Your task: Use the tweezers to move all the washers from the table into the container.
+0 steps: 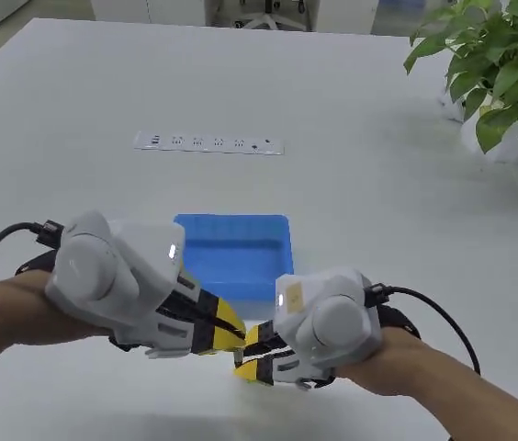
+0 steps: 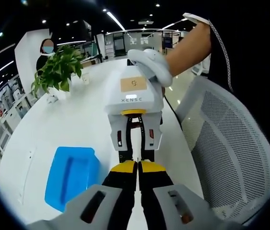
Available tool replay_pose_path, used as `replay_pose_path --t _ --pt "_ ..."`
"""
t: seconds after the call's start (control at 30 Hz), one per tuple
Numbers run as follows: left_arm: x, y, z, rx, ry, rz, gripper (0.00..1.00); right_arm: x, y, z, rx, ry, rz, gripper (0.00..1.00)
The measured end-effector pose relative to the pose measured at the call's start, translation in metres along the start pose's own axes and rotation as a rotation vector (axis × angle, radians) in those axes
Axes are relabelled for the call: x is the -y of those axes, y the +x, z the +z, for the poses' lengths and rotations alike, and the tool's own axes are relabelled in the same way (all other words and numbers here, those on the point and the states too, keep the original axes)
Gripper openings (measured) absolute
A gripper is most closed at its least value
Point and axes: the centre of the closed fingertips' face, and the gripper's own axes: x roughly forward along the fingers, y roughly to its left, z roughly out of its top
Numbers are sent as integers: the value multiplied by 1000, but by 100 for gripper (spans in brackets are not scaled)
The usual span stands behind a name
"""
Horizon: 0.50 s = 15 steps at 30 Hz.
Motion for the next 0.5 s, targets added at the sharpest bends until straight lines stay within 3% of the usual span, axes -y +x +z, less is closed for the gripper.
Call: replay_pose_path --t 0.5 --pt "-13 0 12 40 36 -5 5 16 -10 -1 9 19 -55 12"
